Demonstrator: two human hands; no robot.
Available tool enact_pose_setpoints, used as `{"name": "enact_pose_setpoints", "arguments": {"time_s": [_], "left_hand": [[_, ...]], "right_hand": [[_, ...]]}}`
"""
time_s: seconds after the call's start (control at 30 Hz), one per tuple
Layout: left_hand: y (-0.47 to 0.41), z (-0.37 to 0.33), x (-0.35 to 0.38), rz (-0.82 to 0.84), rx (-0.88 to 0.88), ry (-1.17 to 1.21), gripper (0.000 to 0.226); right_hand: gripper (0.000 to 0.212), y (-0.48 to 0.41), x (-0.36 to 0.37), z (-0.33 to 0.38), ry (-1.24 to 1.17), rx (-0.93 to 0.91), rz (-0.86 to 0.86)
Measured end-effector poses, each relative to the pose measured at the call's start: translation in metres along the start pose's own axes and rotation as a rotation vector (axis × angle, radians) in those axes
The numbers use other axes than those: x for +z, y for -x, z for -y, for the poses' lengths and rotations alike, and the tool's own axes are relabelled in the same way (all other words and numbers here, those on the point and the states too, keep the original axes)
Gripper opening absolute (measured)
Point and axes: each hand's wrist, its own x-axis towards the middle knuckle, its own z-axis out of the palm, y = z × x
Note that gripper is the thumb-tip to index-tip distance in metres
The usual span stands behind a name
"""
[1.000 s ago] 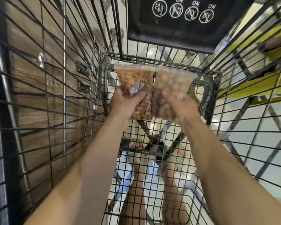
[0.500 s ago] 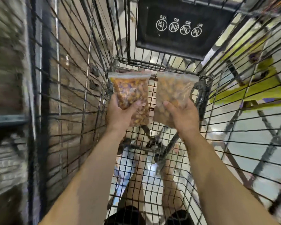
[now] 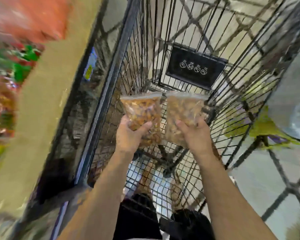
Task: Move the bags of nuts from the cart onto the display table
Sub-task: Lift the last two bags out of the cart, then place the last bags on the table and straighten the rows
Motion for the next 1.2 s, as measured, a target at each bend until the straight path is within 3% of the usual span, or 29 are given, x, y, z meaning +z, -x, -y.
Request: {"name": "enact_pose_setpoints", "arguments": {"time_s": [0.3,0.4,0.53,0.6,0.7,0.83,1.0,1.13,1.2], "left_hand": [[0.140,-0.059,-0.038,-0.243,0.155,0.225,0.043],[0.184,-0.077,-0.058,-0.295,0.228,0.317,0.046],[0.239,-0.093,-0.094,-0.366,0.249,0.409,0.043],[0.262,-0.099,-0.113,-0.398,0.273,0.445,0.046],[0.292,-0.105,-0.143,-0.491,0.321,0.471,0.064],[0.325,-0.100,-0.181,-0.612,0.367,0.471,0.057],[0.367,-0.082,-0.231,-0.701,0.396,0.558,0.039],[0.403,-0.053,-0.276,-0.758,0.410,0.614,0.042],[0.421,-0.031,-0.302,-0.790,0.390,0.633,0.047]], "right_hand": [[0.045,0.097,-0.054,0.079,0.082,-0.200,0.238],[0.036,0.131,-0.062,0.108,0.097,-0.307,0.316],[0.062,0.172,-0.060,0.140,0.110,-0.411,0.379],[0.057,0.191,-0.056,0.157,0.120,-0.439,0.413],[0.043,0.220,-0.047,0.178,0.150,-0.483,0.506],[0.037,0.258,-0.028,0.196,0.167,-0.571,0.607],[0.044,0.311,0.021,0.201,0.191,-0.642,0.704],[0.056,0.357,0.064,0.192,0.201,-0.676,0.766],[0.037,0.379,0.082,0.186,0.213,-0.683,0.799]]}}
